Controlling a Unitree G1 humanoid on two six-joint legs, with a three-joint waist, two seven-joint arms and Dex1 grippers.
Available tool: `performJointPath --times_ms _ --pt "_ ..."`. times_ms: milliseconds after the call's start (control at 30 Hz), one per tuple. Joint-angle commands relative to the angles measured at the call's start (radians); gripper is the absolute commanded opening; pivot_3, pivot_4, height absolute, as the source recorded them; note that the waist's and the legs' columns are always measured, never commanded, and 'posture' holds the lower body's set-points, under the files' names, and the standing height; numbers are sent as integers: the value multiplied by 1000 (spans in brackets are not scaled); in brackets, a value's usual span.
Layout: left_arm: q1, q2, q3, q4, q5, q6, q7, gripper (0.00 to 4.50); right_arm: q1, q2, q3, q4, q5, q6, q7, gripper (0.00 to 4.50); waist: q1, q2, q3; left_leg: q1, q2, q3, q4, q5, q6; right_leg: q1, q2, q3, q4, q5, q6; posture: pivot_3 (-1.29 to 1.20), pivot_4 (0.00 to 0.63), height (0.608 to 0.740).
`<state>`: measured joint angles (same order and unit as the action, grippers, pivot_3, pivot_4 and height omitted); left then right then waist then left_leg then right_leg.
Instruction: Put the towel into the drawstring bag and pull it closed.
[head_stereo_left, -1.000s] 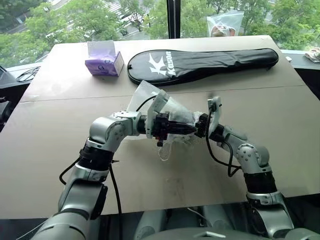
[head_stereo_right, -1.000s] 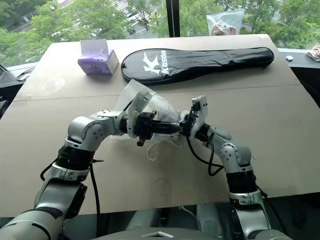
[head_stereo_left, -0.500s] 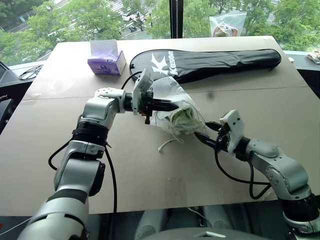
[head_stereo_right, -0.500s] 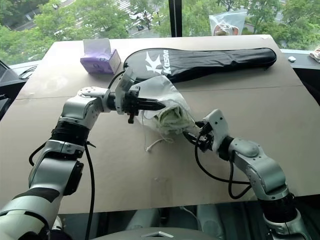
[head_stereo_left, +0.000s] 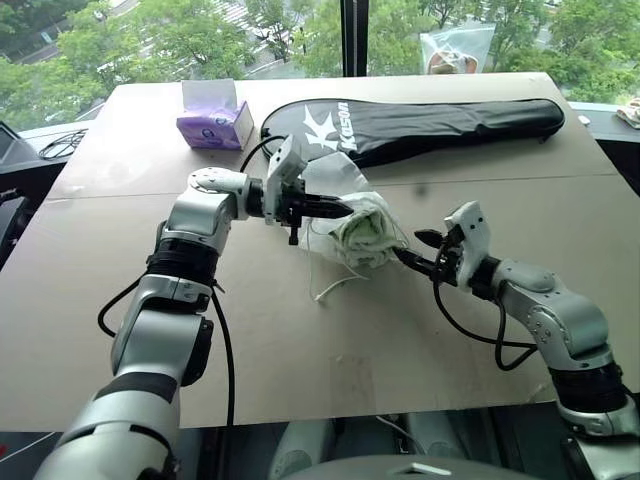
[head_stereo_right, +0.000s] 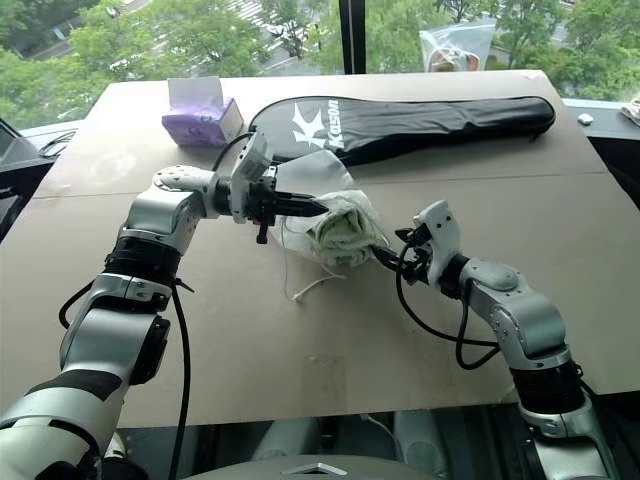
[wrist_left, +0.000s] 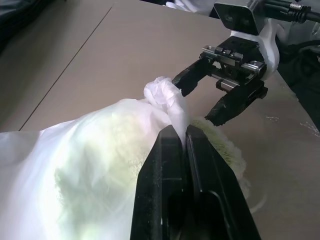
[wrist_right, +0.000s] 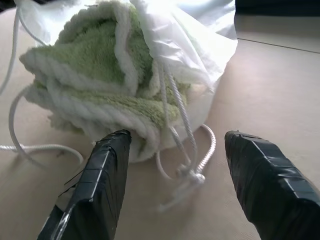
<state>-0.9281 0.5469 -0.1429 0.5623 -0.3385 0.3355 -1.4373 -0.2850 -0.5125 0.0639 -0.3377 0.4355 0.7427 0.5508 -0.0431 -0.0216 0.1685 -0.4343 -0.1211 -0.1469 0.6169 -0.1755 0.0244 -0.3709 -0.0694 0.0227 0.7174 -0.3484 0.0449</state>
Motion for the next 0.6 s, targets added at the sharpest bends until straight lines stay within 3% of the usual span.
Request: performJointPath --times_ms 33,133,367,467,600 --pt "8 2 36 -49 -8 -2 16 0 4 15 -18 -117 60 -22 45 3189 -5 0 0 0 0 0 0 0 0 0 0 0 1 0 0 0 150 740" --pt "31 -7 46 -92 -19 21 32 0 -28 26 25 -160 38 -26 38 3189 -17 0 0 0 0 0 0 0 0 -1 0 1 3 0 0 0 150 740" --pt "108 -23 61 -277 -76 138 86 0 -130 123 214 -12 -99 -54 -8 14 -24 -1 0 1 0 0 1 0 0 0 0 1 5 0 0 0 150 740" --pt "149 -20 68 -370 -113 209 110 0 -205 219 239 172 -159 -145 -31 14 -24 -1 0 1 0 0 2 0 0 -1 0 1 8 0 0 0 150 740" --pt "217 -7 71 -479 -150 284 134 0 -310 403 166 471 -141 -351 -22 14 -28 -1 0 3 0 1 1 1 -2 -1 1 2 11 0 0 0 150 740"
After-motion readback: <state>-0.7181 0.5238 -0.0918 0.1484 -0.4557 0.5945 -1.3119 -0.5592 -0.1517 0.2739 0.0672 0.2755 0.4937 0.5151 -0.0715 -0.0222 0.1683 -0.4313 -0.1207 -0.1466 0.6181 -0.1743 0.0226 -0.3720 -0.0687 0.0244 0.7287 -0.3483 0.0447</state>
